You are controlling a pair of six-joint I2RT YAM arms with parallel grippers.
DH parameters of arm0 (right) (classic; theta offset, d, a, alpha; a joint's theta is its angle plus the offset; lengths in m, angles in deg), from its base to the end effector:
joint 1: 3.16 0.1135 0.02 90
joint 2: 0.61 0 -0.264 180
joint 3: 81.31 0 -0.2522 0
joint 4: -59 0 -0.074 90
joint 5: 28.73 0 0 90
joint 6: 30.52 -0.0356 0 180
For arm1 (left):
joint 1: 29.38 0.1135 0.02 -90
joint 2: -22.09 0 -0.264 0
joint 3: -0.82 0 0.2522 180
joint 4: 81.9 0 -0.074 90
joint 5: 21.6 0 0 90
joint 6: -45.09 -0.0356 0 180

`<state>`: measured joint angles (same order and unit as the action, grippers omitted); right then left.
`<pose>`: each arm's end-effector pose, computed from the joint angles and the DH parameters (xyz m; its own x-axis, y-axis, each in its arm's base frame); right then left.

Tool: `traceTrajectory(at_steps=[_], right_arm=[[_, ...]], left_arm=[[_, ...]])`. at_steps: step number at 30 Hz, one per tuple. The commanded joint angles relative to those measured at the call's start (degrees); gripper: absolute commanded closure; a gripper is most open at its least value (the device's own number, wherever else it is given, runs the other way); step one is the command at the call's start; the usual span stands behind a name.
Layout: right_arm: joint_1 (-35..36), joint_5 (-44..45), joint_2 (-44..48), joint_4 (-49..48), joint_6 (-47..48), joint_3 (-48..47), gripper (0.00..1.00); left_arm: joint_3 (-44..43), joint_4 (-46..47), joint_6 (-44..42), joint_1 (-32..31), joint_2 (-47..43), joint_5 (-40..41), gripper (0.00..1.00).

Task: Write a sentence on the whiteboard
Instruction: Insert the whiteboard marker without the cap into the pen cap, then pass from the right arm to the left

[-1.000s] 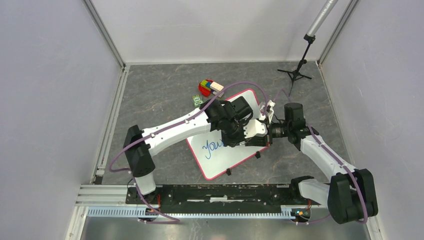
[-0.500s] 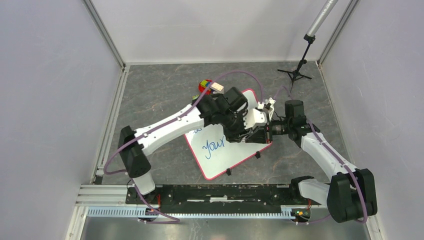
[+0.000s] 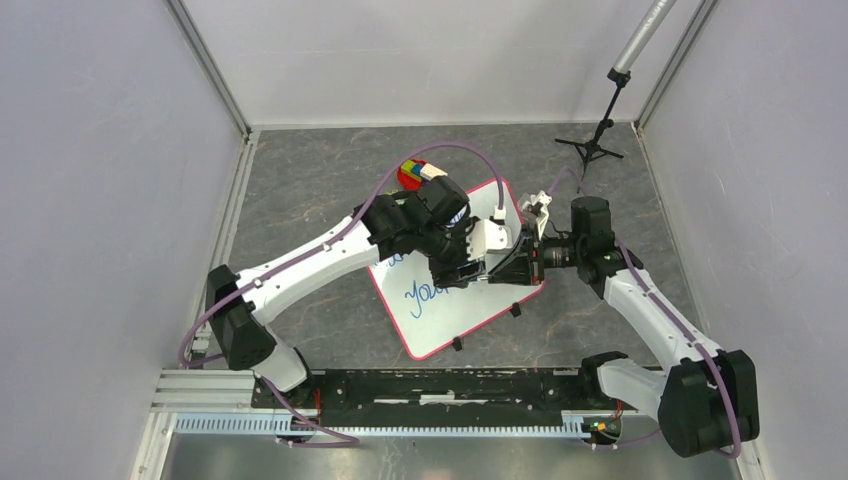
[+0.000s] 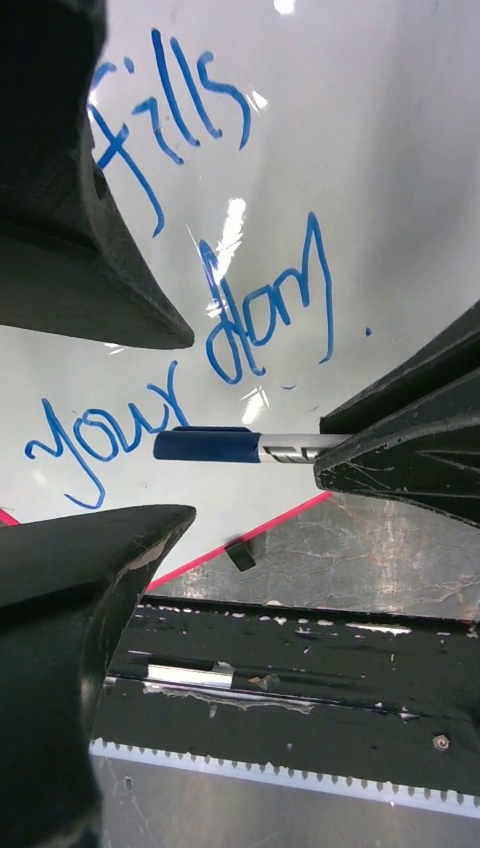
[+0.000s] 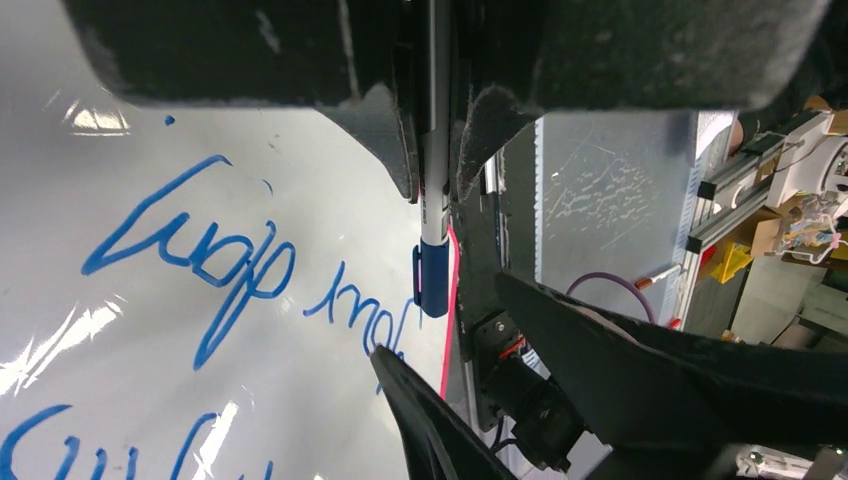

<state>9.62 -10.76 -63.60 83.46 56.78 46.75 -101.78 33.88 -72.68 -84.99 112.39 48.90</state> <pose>0.2039 0.0810 0.2510 -0.6046 -0.1222 -0.7871 -0.7958 0.1355 0.5902 0.1789 -0.2824 0.3466 0.0232 0.7437 -0.6681 0.9983 0.0181 0.0549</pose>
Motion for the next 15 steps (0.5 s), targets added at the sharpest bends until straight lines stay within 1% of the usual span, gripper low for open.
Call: traceTrajectory(at_steps=[1, 4, 6, 9, 11, 15], right_arm=[[0.7, -1.4, 1.5, -4.5, -4.9, -2.1, 1.00], [1.1, -2.0, 1.7, -6.0, -7.2, -1.9, 1.00], [1.5, -2.1, 1.9, -7.1, -8.7, -1.7, 1.00], [2.1, -2.1, 2.2, -7.8, -9.9, -1.6, 1.00], [2.5, -2.1, 2.2, -8.0, -10.2, -1.6, 1.00], [3.4, -1.1, 1.9, -9.6, -11.4, -0.7, 1.00]], left_arm=[[1.8, 2.4, -3.3, -1.6, -0.3, 0.5, 0.35], [2.9, 3.5, -3.0, -2.1, -0.1, 1.5, 0.38], [3.0, 3.9, -2.9, -2.3, 0.4, 2.0, 0.43], [2.8, 4.2, -2.8, -2.8, 1.1, 2.5, 0.53], [2.3, 4.9, -2.6, -3.1, 1.4, 2.8, 0.61], [-0.5, 5.8, -1.1, -4.2, 2.7, 1.8, 0.87]])
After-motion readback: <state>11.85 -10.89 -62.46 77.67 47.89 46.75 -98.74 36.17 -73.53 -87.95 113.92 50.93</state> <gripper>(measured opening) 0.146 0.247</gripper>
